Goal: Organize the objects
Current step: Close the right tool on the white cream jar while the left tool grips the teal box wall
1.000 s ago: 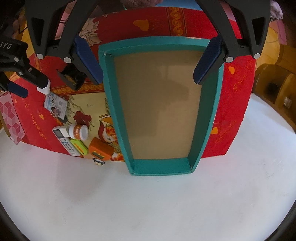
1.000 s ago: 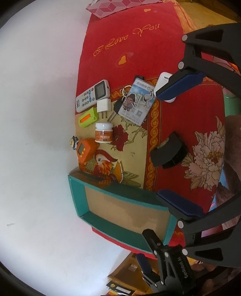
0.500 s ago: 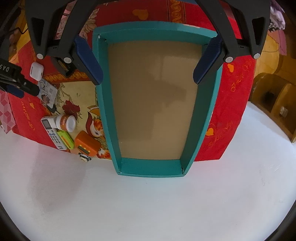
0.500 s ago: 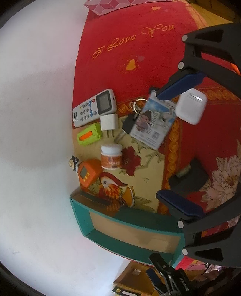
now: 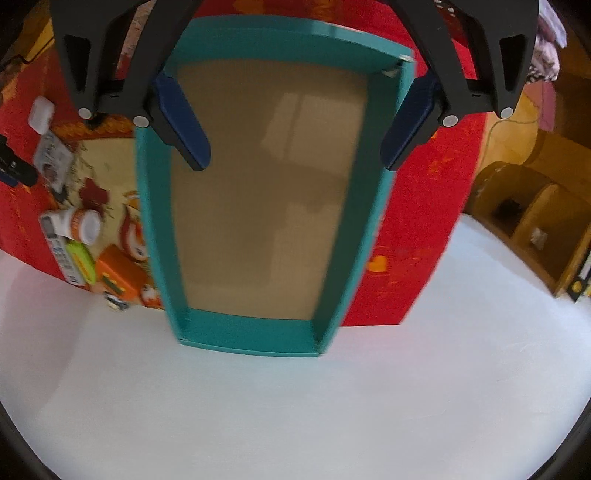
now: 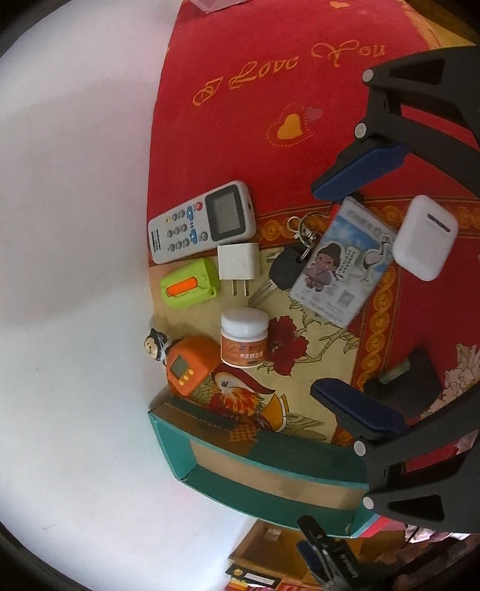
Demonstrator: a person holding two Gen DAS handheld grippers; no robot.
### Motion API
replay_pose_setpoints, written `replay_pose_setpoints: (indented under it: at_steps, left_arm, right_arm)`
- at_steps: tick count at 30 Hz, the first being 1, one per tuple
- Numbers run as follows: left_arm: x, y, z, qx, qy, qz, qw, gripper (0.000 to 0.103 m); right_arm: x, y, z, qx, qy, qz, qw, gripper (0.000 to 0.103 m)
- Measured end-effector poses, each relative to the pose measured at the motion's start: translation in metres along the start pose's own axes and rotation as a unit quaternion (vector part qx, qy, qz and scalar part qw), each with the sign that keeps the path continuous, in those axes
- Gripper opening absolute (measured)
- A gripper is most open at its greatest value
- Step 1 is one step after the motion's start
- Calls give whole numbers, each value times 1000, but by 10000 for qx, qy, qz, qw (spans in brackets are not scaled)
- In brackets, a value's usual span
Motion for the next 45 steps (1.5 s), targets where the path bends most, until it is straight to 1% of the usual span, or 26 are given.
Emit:
replay_pose_setpoints:
  at_steps: [2, 6, 8, 12, 14, 17, 19, 20, 22, 25, 28, 30, 32, 35, 38, 42, 45]
  left_arm:
    - [-2, 9, 3, -117, -10, -39, 9999, 96]
    - [-3, 29, 9, -350, 41, -9, 9994, 96]
    - [-4, 37, 13, -357, 74, 2, 9993, 96]
    - [-1, 50, 25, -172, 320, 124, 9993, 85]
    - [3, 55, 29, -170, 404, 199, 9988, 83]
    - [11, 60, 38, -108, 568, 234, 9981, 72]
    - [16, 65, 42, 65, 666, 215, 9975, 60]
    - [18, 65, 43, 116, 698, 224, 9972, 57]
    - [21, 67, 44, 134, 739, 282, 9968, 43]
    - [24, 67, 46, 205, 776, 343, 9962, 33]
    - [25, 67, 44, 282, 751, 377, 9961, 29]
    - [26, 66, 43, 297, 722, 469, 9958, 28]
    - [26, 64, 43, 323, 722, 566, 9953, 27]
    - [28, 59, 45, 372, 745, 681, 9942, 22]
    - [31, 57, 46, 369, 736, 743, 9938, 21]
    - [31, 58, 47, 405, 769, 748, 9934, 20]
    - [31, 59, 49, 438, 794, 741, 9931, 20]
  right_arm:
    - [-2, 1, 5, -84, 31, -50, 9999, 99]
    - [-5, 6, 11, -99, 77, -36, 9999, 99]
    - [-8, 13, 10, -143, 67, -44, 9999, 98]
    - [-13, 22, 9, -24, -42, -12, 10000, 98]
    - [-14, 26, 13, -107, 14, 138, 9998, 98]
    - [-15, 33, 19, -168, 107, 241, 9995, 98]
    - [-17, 36, 23, -225, 151, 387, 9989, 98]
    - [-18, 36, 25, -267, 178, 471, 9984, 98]
    - [-22, 36, 31, -397, 248, 738, 9962, 98]
    - [-28, 32, 41, -509, 356, 1126, 9917, 97]
    - [-31, 24, 50, -604, 488, 1588, 9843, 96]
    - [-35, 20, 51, -585, 498, 1756, 9815, 96]
    - [-43, 21, 47, -516, 413, 1640, 9842, 96]
    - [-62, 26, 45, -366, 254, 1374, 9895, 96]
    - [-76, 30, 50, -376, 295, 1334, 9899, 96]
    - [-75, 30, 54, -266, 422, 1329, 9899, 96]
    - [-66, 27, 63, -283, 592, 1522, 9862, 94]
Point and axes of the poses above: each gripper's, at about its wrist camera, not at the fingertips, and z roughly the way its jaws point, y to its left, x to its underside, the point moved 4 cm from there along z, roughly the way its jaws point, and after that the axes turned 2 degrees about -z, right-handed, at the moved point
